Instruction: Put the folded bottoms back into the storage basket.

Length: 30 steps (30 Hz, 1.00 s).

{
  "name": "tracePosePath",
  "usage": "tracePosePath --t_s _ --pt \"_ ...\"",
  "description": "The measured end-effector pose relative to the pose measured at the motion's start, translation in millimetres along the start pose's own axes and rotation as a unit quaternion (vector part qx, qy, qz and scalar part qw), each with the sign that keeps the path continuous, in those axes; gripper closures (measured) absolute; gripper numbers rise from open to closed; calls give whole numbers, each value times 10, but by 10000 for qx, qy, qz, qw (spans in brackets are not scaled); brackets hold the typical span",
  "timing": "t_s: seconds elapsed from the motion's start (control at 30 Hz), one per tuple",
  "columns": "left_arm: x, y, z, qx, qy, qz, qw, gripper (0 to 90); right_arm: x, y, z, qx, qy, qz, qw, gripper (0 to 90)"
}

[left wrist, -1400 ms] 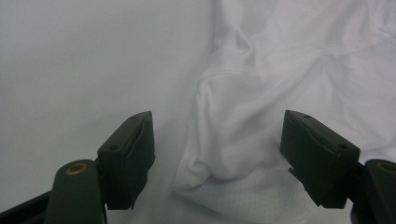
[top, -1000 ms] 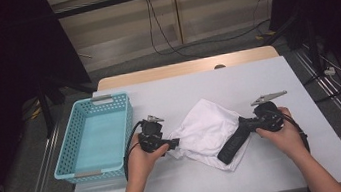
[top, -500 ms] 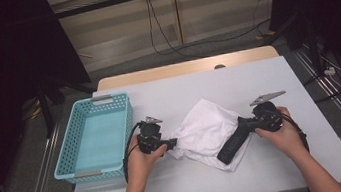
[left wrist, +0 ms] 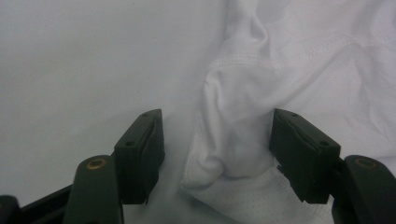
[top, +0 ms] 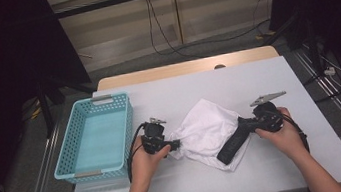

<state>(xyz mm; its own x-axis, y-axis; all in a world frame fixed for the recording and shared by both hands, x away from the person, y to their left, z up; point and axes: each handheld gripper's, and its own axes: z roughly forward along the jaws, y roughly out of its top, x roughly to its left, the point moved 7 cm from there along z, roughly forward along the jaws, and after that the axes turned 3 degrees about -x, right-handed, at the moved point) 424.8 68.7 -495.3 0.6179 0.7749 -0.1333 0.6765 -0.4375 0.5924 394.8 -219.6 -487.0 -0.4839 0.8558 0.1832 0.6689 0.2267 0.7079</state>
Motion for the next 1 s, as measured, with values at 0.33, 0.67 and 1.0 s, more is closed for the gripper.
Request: tracePosePath --t_s 0.33,0.67,1.0 --pt "-81 15 -18 248 -221 -152 9993 579 0 -14 0 -20 -2 5 10000 773" --pt "-119 56 -26 562 -328 -302 9974 785 -12 -28 -11 -74 35 75 9999 773" --pt "-97 84 -89 853 -388 -364 9949 819 -30 -24 -65 -209 149 249 9994 774"
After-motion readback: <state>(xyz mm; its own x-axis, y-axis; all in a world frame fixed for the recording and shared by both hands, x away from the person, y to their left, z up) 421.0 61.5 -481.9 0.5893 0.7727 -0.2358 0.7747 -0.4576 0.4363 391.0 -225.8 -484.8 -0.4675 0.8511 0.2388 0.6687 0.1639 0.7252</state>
